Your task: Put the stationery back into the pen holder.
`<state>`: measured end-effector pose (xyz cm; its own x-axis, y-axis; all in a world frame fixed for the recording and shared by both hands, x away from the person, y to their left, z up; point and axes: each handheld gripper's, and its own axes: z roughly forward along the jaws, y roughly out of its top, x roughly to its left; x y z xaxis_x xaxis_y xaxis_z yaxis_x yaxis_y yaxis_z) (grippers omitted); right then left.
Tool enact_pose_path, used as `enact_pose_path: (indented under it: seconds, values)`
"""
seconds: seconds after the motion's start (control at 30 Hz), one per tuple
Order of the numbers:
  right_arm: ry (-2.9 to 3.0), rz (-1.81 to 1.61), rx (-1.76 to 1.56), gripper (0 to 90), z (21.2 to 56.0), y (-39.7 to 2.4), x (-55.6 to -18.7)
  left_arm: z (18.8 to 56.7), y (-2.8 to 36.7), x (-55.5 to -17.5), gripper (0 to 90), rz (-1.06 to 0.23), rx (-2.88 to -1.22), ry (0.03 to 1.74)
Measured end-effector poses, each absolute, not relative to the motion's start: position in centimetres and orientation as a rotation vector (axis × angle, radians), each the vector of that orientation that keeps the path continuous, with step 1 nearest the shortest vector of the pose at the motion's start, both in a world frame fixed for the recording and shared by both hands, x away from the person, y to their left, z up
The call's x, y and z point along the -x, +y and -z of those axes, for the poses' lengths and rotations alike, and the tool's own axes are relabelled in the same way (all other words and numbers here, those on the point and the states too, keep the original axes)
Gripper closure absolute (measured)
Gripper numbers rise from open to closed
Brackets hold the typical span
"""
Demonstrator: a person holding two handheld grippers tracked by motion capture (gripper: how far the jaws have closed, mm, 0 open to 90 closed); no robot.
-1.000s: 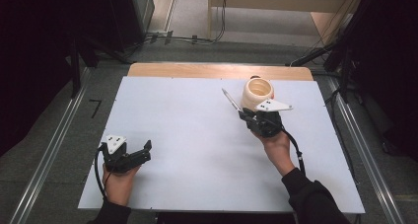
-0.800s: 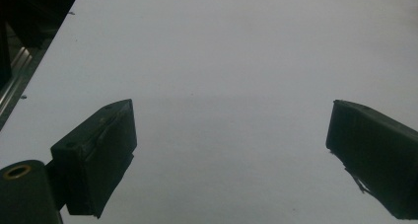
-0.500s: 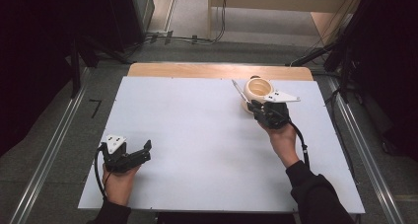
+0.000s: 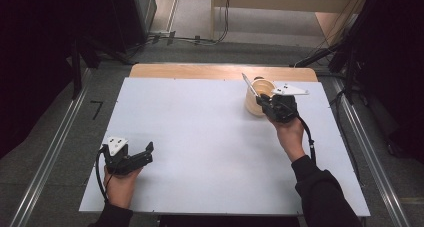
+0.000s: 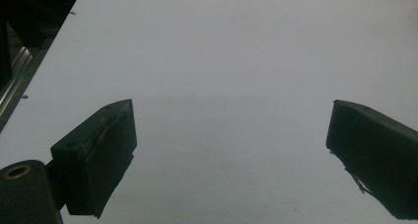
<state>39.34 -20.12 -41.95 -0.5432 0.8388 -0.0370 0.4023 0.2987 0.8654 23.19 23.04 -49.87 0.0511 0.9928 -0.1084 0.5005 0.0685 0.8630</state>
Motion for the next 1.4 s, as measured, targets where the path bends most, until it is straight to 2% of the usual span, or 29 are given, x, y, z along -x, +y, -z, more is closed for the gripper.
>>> enact_pose_path:
  seconds: [1.4]
  values:
    - [2.043,-1.087,-1.194,75.0,41.3,-20.1,-44.1,49.9,23.2,-23.3,5.8,-0.783,-1.539,1.564]
